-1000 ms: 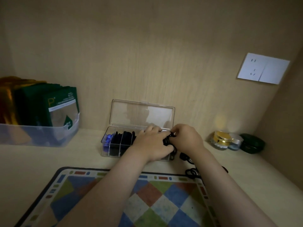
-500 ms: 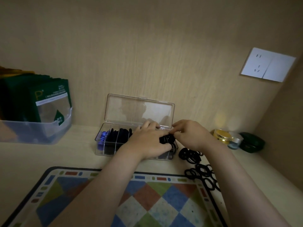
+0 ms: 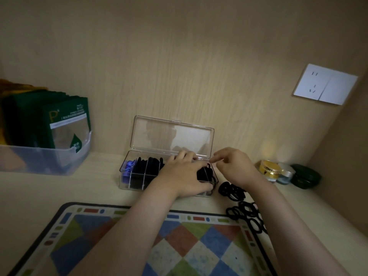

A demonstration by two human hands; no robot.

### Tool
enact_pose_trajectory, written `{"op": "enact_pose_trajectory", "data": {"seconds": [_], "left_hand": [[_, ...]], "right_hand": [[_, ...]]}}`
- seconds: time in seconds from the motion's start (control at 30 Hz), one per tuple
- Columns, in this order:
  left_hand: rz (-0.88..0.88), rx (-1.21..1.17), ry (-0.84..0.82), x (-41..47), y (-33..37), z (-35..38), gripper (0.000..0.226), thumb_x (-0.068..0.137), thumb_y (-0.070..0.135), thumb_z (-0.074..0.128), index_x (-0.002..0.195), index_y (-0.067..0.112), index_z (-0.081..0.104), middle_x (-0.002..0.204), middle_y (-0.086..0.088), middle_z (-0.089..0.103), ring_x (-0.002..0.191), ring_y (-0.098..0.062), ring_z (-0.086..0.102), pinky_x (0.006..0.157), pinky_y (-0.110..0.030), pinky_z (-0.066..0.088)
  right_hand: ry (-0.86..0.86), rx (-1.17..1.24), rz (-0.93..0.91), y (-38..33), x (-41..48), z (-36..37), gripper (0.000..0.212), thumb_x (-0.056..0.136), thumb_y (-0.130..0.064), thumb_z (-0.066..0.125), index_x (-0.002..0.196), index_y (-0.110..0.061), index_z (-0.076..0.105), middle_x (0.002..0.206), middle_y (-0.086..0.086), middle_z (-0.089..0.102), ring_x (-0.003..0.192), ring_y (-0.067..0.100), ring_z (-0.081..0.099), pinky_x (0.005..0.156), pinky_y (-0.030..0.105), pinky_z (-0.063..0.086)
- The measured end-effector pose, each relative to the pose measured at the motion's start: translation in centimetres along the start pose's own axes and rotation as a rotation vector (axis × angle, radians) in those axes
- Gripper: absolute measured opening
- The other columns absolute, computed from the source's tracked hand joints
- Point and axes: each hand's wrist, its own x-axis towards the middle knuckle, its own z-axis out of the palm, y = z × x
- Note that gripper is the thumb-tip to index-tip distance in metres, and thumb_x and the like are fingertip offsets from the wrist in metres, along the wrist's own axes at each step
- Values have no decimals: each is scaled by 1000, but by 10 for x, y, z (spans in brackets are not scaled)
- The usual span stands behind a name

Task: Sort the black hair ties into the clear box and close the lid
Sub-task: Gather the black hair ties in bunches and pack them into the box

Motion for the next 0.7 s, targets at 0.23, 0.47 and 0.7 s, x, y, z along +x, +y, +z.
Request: {"op": "enact_pose_trajectory", "data": {"seconds": [0.23,0.47,0.7], "left_hand": [[6,-12,57,2,-2,2,80,81,67,57,148,31,33,150,6,34,141,-15,21,113,-39,23],[-4,-17,55,1,0,0,76,84,67,52,149,32,32,153,7,33,143,-16,20,115,-39,19],[59,-16,172,5,15,2,53,96,52,46,144,31,42,146,9,44,139,-14,30,114,-37,25]], "right_hand": [[-149,-242,-68,-3,-3,10,35,91,-18,50,113,-28,75,143,-1,50,127,15,49,104,34,43],[-118,-56,-29,3,-4,1,35,92,-10,50,113,-26,73,128,-2,58,110,12,56,93,22,40],[-39,-9,83,44,-16,-30,28,96,-15,51,107,-33,70,112,-6,69,89,10,64,73,24,51]]}}
